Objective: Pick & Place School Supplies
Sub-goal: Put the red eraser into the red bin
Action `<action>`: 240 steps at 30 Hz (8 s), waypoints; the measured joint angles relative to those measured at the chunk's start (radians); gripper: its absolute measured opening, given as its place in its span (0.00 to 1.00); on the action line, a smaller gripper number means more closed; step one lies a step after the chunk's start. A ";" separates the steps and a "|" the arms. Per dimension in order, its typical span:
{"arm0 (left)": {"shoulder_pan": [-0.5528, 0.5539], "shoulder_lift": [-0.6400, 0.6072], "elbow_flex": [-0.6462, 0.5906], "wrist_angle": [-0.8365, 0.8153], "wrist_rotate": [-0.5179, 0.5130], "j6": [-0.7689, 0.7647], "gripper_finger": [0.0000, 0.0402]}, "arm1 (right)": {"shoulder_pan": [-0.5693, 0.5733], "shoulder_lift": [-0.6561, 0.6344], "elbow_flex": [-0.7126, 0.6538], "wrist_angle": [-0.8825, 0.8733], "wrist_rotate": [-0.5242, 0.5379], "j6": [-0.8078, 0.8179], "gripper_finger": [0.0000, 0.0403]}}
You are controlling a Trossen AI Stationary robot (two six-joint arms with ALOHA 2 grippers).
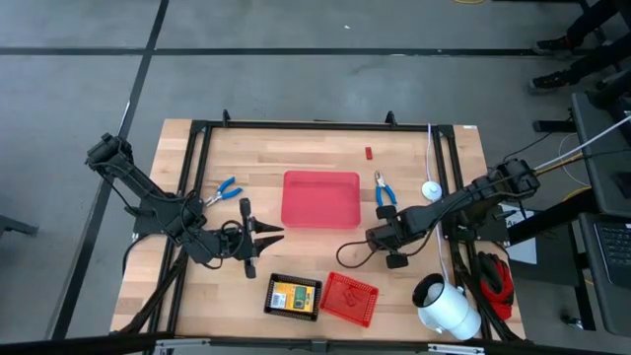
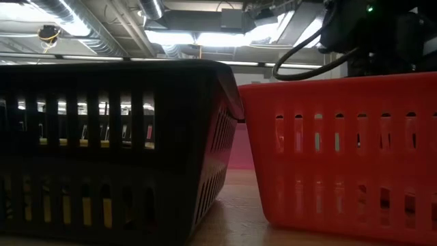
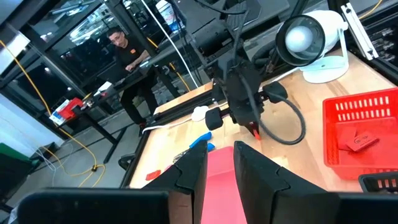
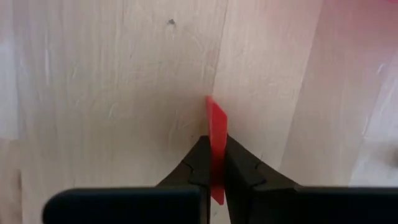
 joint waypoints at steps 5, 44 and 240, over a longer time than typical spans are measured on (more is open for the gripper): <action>0.000 0.000 0.000 -0.012 -0.002 -0.001 0.19 | 0.074 -0.002 0.044 -0.020 0.016 0.101 0.04; -0.002 0.000 0.000 -0.015 -0.011 -0.013 0.19 | 0.254 0.227 0.406 0.220 -0.154 0.606 0.46; 0.144 -0.009 -0.047 -0.265 -0.089 -0.328 0.19 | -0.933 0.071 0.294 -0.022 -0.027 0.224 0.05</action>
